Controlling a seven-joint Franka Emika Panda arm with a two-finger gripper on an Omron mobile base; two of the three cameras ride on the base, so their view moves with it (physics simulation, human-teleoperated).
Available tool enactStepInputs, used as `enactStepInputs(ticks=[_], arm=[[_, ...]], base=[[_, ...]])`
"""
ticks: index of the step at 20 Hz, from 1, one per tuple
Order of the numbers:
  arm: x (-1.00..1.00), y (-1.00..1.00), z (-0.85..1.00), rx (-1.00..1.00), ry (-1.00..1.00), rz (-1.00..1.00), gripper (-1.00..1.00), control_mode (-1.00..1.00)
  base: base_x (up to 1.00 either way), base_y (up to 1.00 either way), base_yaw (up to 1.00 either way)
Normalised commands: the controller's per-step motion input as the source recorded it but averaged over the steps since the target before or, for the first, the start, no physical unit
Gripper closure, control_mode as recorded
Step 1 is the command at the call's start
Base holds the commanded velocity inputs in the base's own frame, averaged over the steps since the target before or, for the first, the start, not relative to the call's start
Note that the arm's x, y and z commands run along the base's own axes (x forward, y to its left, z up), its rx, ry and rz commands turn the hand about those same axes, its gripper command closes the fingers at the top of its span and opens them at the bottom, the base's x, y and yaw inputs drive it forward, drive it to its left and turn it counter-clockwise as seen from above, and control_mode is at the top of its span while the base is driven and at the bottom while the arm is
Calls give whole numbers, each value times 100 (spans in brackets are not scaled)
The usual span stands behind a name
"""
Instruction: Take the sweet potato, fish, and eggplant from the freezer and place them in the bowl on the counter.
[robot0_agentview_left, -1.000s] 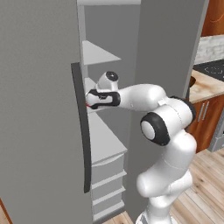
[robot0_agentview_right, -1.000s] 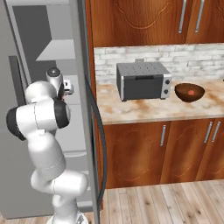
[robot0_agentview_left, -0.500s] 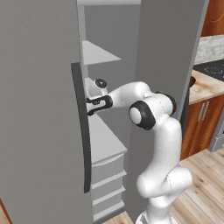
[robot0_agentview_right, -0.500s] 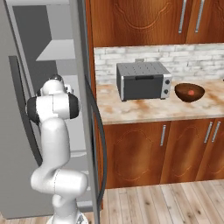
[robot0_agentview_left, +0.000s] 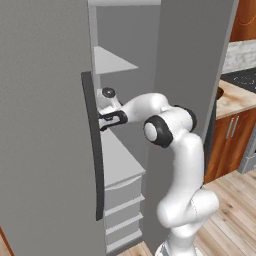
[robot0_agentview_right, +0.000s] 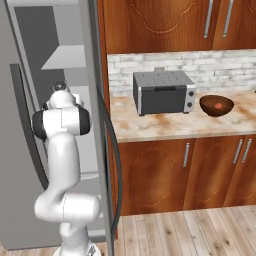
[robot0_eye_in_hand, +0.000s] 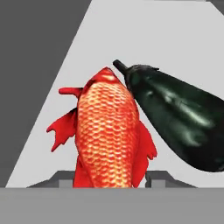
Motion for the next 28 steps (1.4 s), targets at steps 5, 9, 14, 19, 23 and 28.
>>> enactStepInputs(ticks=[5,9,14,19,23,28], arm=[[-100,-42,23,14,-1,-27,100,-100],[-95,-22,100,3,-1,-33,100,-100],[-87,0,100,-2,-1,-22,100,-100],[-100,-17,100,8,1,-12,100,-100],[-100,-3,69,12,2,-4,100,-100],[-100,-5,3,19,0,-5,100,-100]], base=[[0,0,0],[0,0,0],[0,0,0],[0,0,0],[0,0,0],[0,0,0]])
